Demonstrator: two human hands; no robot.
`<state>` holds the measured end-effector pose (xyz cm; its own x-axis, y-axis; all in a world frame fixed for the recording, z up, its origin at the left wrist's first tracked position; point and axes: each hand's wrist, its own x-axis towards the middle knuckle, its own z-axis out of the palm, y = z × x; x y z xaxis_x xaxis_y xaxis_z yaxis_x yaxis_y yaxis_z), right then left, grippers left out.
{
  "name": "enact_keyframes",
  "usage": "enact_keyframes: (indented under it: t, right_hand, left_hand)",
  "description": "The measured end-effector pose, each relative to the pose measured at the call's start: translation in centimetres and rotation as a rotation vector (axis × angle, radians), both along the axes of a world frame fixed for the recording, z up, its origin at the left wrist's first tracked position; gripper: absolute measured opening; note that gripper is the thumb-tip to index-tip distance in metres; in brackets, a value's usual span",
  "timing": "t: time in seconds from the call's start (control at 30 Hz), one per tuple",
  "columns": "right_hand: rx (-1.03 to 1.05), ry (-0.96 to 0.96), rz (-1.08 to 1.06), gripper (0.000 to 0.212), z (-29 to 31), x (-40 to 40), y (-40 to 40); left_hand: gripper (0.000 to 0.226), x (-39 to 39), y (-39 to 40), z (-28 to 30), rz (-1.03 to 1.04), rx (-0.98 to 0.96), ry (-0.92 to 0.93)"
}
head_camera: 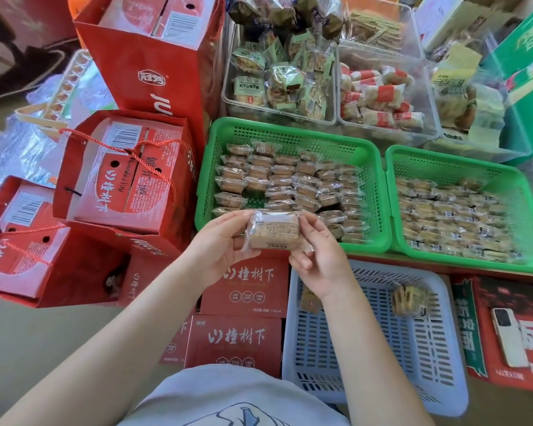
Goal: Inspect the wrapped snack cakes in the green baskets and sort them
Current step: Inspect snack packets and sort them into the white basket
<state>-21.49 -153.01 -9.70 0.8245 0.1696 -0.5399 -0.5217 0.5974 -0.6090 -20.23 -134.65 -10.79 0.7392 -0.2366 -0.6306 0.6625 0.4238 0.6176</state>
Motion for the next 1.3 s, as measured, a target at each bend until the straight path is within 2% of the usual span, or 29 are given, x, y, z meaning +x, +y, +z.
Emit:
enact_keyframes:
  t: [0.07,0.13,0.27,0.33,0.4,0.47,0.57,0.63,0.73,0.9,1.1,1.2,1.23,1.3]
  right_hand:
    - [-0.014,0.038,-0.083,0.007,-0.3,0.1,0.1]
    - [-0.010,0.086,-0.167,0.008,-0.8,0.3,0.0]
    - [-0.027,0.158,-0.220,0.011,-1.1,0.9,0.0]
    - [-0.047,0.168,-0.189,0.015,-1.1,1.0,0.2]
    - [-0.100,0.180,-0.155,0.018,-1.3,1.3,0.3]
    - [-0.237,0.168,-0.095,0.026,-1.4,1.6,0.4]
    - [-0.511,0.085,0.113,0.067,-1.7,2.0,0.4]
    - [-0.551,0.007,0.191,0.083,-1.9,2.3,0.3]
    - [-0.569,-0.038,0.163,0.075,-2.3,3.3,-0.1]
    - [-0.796,-0.187,0.375,0.017,-3.0,5.2,-0.4]
    - [-0.877,-0.187,0.468,0.024,-3.6,7.8,0.5]
    - [-0.922,-0.151,0.433,0.026,-4.4,9.1,1.1]
    - [-0.919,-0.120,0.399,0.027,-4.7,9.5,1.4]
    - [-0.931,-0.051,0.354,0.030,-5.5,10.6,1.8]
  left_hand:
    - [0.040,-0.3,0.0,0.2,0.007,-0.009,-0.045]
    - [0.046,-0.5,0.0,0.3,-0.021,0.067,-0.120]
    - [0.017,-0.9,-0.6,-0.4,-0.034,0.559,-0.353]
    - [0.005,-0.9,-0.5,-1.3,-0.016,0.718,-0.438]
    - [0.005,-0.7,-0.3,-2.0,-0.008,0.750,-0.474]
    - [0.003,-0.3,-0.1,-2.4,0.026,0.684,-0.410]
    - [0.011,0.5,0.3,-3.0,0.084,0.631,-0.308]
    - [0.012,0.9,0.7,-3.2,0.079,0.638,-0.302]
    - [0.011,1.5,1.2,-3.3,0.048,0.653,-0.305]
    - [0.010,2.5,1.7,-3.6,0.052,0.674,-0.306]
    - [0.007,4.1,0.8,-4.8,0.093,0.617,-0.251]
    - [0.010,5.1,0.7,-6.0,0.054,0.832,-0.392]
    - [0.017,5.5,0.8,-6.4,-0.023,0.952,-0.470]
    - [0.038,6.0,0.9,-7.0,-0.318,1.184,-0.566]
